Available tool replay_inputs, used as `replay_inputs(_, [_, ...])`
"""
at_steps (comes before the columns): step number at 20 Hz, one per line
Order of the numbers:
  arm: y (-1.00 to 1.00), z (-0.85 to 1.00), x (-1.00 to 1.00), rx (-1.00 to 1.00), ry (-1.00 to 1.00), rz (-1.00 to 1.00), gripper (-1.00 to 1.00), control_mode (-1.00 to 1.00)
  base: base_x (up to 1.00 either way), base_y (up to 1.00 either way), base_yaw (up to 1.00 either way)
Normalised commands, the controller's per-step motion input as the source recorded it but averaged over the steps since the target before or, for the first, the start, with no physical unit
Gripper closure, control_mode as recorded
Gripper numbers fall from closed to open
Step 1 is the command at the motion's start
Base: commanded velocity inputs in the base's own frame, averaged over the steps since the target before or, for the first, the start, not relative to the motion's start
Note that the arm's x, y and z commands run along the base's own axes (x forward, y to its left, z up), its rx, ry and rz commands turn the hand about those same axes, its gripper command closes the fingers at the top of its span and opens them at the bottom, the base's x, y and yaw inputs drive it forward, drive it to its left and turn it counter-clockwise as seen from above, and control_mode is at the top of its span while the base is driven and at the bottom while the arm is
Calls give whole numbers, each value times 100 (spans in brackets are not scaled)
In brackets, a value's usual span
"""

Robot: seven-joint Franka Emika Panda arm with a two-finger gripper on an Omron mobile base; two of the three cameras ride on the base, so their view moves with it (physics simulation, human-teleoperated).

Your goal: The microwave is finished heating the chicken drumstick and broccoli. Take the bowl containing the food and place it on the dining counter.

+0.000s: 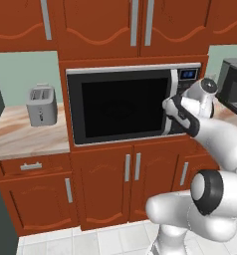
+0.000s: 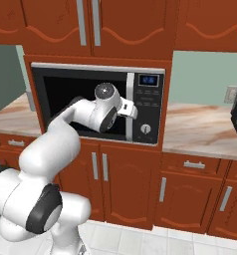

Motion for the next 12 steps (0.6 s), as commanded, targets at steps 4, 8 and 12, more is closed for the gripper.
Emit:
replay_inputs(4, [-38,-50,19,-4,-15,2,-100,-100,0,0,0])
replay_inputs(8, [-23,-7,6,0,-3,0,-100,-100,0,0,0])
replay_inputs(12, [0,0,43,0,0,0,-100,-100,0,0,0])
